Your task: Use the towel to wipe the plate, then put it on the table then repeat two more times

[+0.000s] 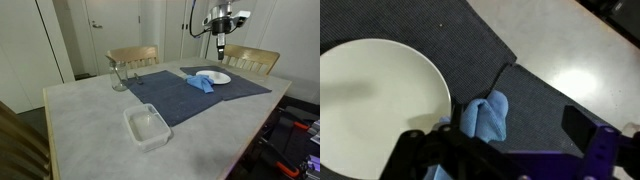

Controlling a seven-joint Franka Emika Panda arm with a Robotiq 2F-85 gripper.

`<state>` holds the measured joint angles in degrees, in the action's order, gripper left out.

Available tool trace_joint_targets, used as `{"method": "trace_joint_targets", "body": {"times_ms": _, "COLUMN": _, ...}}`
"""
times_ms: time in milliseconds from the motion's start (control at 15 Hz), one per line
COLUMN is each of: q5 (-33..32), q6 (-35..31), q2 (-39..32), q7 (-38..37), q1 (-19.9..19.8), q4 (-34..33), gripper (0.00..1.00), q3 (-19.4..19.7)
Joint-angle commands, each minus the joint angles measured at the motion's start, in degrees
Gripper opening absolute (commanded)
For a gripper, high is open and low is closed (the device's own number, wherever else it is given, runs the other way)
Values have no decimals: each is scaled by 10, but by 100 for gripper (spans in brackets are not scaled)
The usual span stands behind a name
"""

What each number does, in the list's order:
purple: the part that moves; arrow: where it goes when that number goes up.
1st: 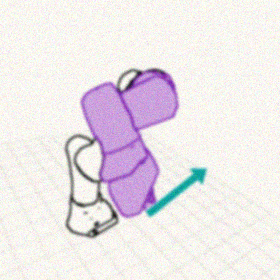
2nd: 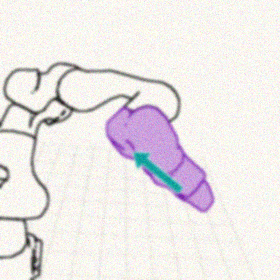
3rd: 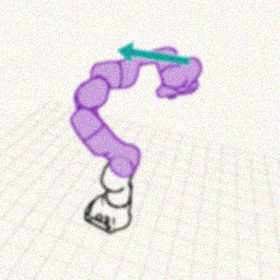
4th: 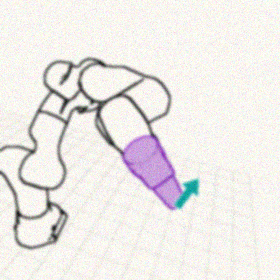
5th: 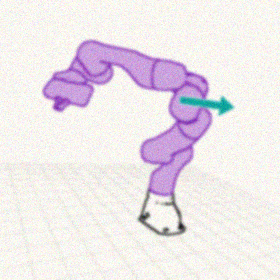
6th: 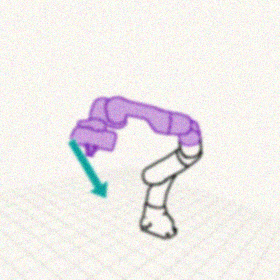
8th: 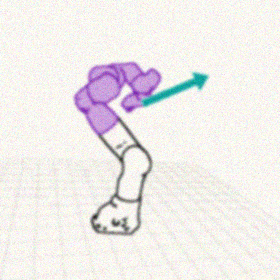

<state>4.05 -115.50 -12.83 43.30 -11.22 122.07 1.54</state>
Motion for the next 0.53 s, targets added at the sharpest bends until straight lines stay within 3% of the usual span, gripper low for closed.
{"method": "trace_joint_targets", "body": {"times_ms": 0, "q5": 38, "q6": -29, "q2": 23, "q7": 42, "q1": -4, "q4": 58, "gripper": 100, "q3": 7}}
{"method": "trace_joint_targets", "body": {"times_ms": 467, "q5": 141, "q6": -156, "q2": 11, "q7": 107, "q1": 0, "q4": 134, "gripper": 100, "q3": 4}}
